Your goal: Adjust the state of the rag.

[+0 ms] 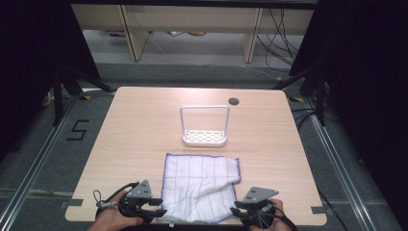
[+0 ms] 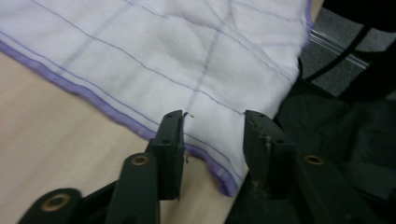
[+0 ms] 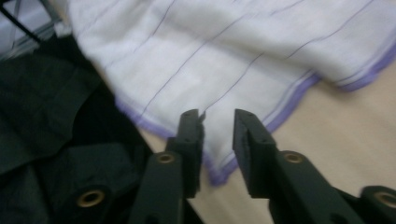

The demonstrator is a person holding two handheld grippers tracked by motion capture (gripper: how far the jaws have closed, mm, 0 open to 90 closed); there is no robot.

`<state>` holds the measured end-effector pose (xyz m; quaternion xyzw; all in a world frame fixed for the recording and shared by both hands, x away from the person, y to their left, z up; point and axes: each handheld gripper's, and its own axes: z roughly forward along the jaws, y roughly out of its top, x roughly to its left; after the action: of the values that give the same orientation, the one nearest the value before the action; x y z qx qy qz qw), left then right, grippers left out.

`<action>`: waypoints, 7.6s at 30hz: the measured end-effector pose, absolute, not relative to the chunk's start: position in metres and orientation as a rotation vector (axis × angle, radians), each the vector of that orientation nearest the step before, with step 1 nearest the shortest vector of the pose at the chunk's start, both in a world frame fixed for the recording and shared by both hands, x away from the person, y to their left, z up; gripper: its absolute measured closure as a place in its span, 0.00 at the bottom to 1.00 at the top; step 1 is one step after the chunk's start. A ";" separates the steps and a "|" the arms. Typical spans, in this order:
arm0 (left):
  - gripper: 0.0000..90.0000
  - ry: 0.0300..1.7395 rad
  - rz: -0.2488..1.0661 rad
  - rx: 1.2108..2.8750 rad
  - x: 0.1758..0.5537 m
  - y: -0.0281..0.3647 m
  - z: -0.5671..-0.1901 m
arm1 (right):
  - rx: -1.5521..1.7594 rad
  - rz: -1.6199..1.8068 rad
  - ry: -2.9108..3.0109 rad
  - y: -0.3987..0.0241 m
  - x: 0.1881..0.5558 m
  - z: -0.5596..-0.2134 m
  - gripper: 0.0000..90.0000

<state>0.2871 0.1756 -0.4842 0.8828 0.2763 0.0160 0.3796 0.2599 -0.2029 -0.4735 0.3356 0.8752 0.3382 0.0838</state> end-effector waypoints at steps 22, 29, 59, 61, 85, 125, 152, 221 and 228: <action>0.46 0.948 0.271 2.273 0.426 0.170 -0.474 | 1.318 0.884 2.416 -0.218 0.415 -0.467 0.62; 0.47 0.964 0.260 2.303 0.441 0.164 -0.485 | 1.314 0.807 2.476 -0.210 0.430 -0.480 0.63; 0.71 0.916 0.213 2.383 0.459 0.153 -0.497 | 1.332 0.723 2.590 -0.194 0.437 -0.488 0.96; 0.80 0.911 0.191 2.392 0.458 0.153 -0.496 | 1.230 0.740 2.611 -0.197 0.439 -0.488 0.98; 0.99 0.830 0.290 2.258 0.445 0.162 -0.457 | 1.147 0.838 2.539 -0.197 0.439 -0.454 1.00; 0.99 0.584 0.302 2.119 0.335 0.195 -0.429 | 0.827 1.115 2.363 -0.210 0.338 -0.401 1.00; 0.98 0.562 0.215 2.322 0.306 0.188 -0.495 | 0.906 1.028 2.625 -0.216 0.282 -0.484 0.98; 0.97 0.678 0.181 2.422 0.401 0.169 -0.496 | 1.100 0.899 2.545 -0.209 0.389 -0.493 0.98; 0.97 0.659 0.130 2.419 0.370 0.179 -0.494 | 1.024 0.866 2.558 -0.193 0.402 -0.484 0.99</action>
<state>0.3698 0.1787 -0.4944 0.9159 0.2495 0.0494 0.3105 0.4015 -0.1926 -0.4842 0.3517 0.8785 0.2975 0.1263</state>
